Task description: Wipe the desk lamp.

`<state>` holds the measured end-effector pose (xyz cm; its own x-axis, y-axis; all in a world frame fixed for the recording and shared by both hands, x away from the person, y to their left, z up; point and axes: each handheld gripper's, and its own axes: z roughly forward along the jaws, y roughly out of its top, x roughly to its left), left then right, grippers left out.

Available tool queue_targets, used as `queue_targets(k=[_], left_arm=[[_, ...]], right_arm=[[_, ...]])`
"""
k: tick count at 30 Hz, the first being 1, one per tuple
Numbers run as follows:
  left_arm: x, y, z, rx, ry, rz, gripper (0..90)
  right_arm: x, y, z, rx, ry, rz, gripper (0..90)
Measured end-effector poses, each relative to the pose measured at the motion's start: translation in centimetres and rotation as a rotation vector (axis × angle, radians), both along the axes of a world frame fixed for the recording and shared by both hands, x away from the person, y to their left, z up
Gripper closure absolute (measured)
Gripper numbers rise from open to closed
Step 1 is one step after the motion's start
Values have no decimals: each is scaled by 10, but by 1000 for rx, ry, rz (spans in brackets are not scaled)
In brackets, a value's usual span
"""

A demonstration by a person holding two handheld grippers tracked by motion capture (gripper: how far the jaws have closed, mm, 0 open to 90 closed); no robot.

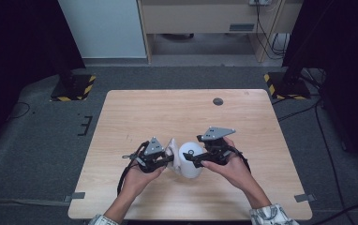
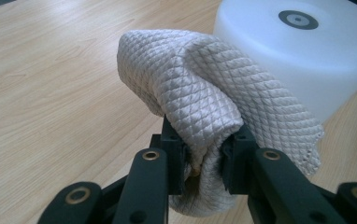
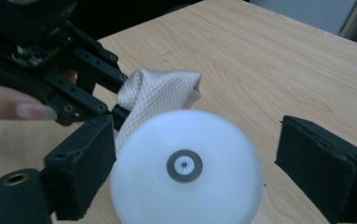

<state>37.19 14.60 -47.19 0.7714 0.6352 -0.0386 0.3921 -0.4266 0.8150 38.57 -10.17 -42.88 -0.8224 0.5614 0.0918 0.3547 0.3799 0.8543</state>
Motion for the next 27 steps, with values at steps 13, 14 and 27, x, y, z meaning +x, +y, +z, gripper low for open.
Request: queue_targets(k=[13, 14, 27], left_arm=[[-2, 4, 12, -40, -12, 9, 734], [-2, 4, 12, -40, -12, 8, 734], [-3, 0, 13, -32, -10, -7, 734]], right_arm=[[-5, -7, -15, -42, 6, 32, 64], [-5, -6, -16, -47, 11, 37, 64], [-6, -1, -24, -70, -1, 53, 94]])
